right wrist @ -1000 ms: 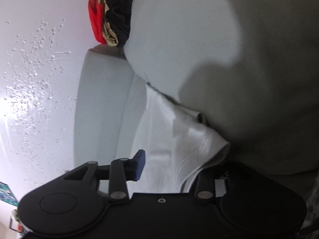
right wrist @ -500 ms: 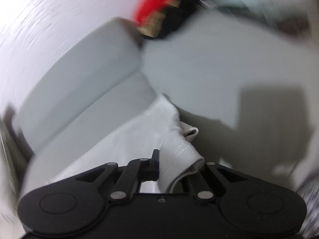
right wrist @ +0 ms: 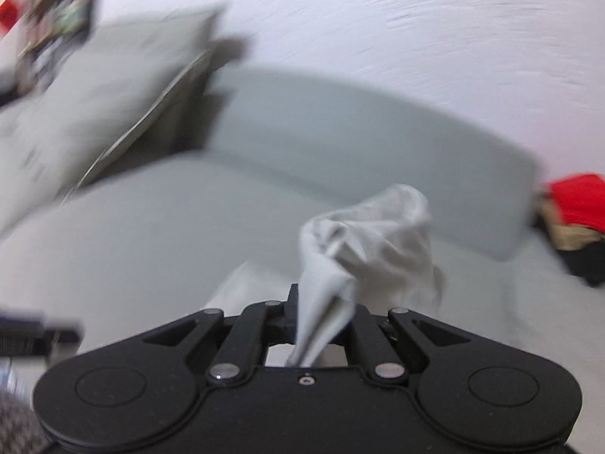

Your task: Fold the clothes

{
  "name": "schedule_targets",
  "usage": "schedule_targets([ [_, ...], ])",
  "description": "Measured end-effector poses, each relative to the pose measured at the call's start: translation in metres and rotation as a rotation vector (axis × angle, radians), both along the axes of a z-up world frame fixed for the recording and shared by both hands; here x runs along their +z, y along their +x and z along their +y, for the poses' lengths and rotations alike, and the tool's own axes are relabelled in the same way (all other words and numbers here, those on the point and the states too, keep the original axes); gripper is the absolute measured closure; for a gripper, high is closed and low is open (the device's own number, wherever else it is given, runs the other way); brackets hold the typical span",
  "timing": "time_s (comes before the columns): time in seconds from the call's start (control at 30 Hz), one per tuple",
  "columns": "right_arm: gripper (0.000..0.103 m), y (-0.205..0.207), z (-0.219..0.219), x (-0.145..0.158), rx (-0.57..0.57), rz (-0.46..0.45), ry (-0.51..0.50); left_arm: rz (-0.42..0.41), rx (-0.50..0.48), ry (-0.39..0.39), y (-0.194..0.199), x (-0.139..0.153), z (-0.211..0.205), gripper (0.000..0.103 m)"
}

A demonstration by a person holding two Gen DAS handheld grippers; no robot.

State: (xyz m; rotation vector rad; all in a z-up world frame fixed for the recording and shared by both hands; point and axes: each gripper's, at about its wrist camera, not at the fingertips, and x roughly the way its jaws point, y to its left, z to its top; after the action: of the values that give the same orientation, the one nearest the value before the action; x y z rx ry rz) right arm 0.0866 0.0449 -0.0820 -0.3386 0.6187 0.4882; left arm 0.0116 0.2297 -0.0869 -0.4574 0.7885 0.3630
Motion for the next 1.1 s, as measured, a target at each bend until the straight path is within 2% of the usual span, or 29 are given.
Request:
schedule_targets([
  [0.1,0.099,0.016,0.024,-0.040,0.048,0.153,-0.045,0.011,0.009,-0.019,0.000,-0.001,0.006,0.056],
  [0.17,0.099,0.019,0.025,-0.050,0.032,0.179,-0.035,0.007,0.009,-0.023,-0.004,-0.001,0.008,0.056],
  [0.27,0.099,0.021,0.016,-0.041,0.009,0.186,0.019,-0.004,0.005,-0.025,-0.005,-0.001,0.009,0.055],
  [0.47,0.099,0.006,-0.012,-0.003,-0.080,0.174,0.215,-0.011,-0.010,-0.021,-0.002,-0.001,0.006,0.055],
  [0.57,0.099,0.006,-0.008,0.003,-0.072,0.184,0.213,-0.012,-0.003,-0.033,-0.001,-0.001,0.009,0.055],
  [0.83,0.099,-0.003,0.020,-0.006,0.002,0.239,0.158,-0.011,0.047,-0.035,-0.007,-0.002,0.016,0.055],
  [0.93,0.088,-0.008,0.024,-0.012,0.075,0.326,0.124,-0.007,0.072,-0.031,-0.009,-0.001,0.018,0.055],
  [0.97,0.078,-0.009,0.020,-0.013,0.100,0.349,0.157,-0.010,0.075,-0.026,-0.010,-0.001,0.018,0.055],
  [1.0,0.062,-0.012,0.014,-0.011,0.124,0.365,0.201,-0.015,0.077,-0.020,-0.011,0.000,0.018,0.055],
  [1.07,0.049,-0.017,-0.004,-0.002,0.162,0.383,0.295,-0.025,0.084,-0.009,-0.013,0.001,0.017,0.054],
  [1.1,0.048,-0.017,-0.015,0.003,0.161,0.391,0.336,-0.032,0.088,-0.007,-0.015,0.001,0.017,0.054],
])
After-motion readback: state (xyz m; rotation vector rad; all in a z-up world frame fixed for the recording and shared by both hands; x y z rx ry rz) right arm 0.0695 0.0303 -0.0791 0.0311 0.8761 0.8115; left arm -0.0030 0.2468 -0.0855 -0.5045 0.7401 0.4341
